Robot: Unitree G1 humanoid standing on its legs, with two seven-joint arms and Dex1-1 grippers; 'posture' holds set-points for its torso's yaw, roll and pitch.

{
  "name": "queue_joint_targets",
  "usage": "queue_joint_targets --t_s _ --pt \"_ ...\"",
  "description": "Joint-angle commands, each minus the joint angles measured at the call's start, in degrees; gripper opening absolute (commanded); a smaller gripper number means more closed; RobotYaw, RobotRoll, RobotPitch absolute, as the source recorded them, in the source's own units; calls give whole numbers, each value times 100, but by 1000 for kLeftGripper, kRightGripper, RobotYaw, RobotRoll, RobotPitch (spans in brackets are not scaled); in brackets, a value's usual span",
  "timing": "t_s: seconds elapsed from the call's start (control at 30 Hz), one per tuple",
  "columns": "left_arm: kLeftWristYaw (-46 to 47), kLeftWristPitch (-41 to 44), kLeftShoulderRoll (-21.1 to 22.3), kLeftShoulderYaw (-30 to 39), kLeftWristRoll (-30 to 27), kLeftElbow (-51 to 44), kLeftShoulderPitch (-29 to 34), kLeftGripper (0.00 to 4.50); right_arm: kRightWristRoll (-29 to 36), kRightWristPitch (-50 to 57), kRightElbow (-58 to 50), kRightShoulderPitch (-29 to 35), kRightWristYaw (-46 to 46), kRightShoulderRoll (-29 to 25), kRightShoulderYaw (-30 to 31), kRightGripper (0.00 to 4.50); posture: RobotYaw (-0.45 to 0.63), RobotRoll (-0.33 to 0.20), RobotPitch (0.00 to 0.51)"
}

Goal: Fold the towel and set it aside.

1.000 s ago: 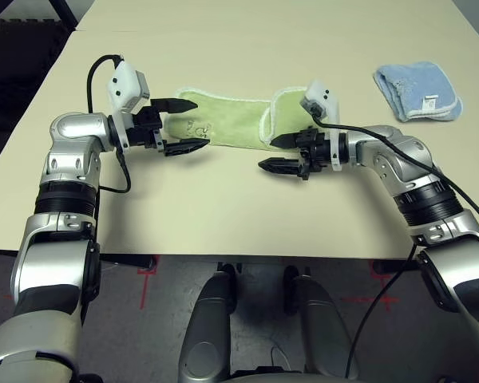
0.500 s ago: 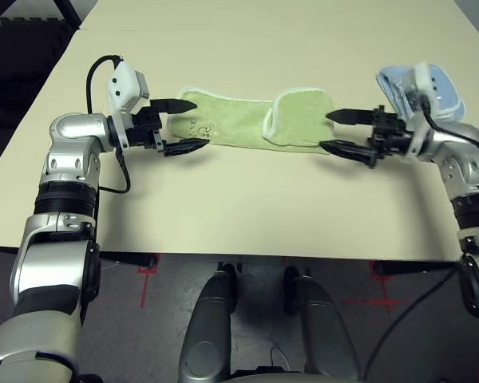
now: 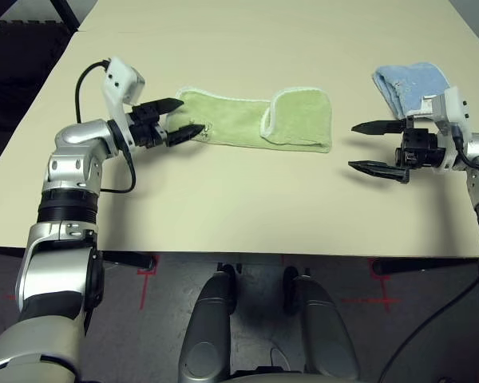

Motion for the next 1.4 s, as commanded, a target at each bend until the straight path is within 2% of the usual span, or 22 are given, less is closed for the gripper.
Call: queue_joint_targets --t_s 0.03,0.1,0.23,0.43,0.63,0.83,1.07,1.4 --pt "489 1782 211 394 -424 33 -492 4500 -2 109 -7 59 -37 49 -60 4483 49 0 250" --pt "663 2719 319 475 -537 197 -737 4500 8 146 -78 87 -66 74 -66 4483 49 0 252" --pt "1214 3729 358 771 -640 475 -911 4500 -40 173 -147 135 -123 69 -43 4483 49 0 254" --pt "1499 4807 461 1011 -891 290 -718 4500 -51 263 -244 183 -204 61 -43 4483 50 0 254" --pt "1796 5243 426 1309 -1072 15 -415 4500 -69 299 -279 169 -259 104 -27 4483 51 0 258" --pt "2017 5678 368 1664 -1280 114 -451 4500 -83 309 -276 155 -269 101 -26 4483 51 0 258" --pt "2530 5630 -46 2253 -1375 507 -714 4500 -100 319 -300 138 -301 98 -26 4483 40 0 260" --pt "2881 5495 -150 2449 -1399 863 -665 4500 -99 336 -364 164 -342 65 -45 4483 26 0 264"
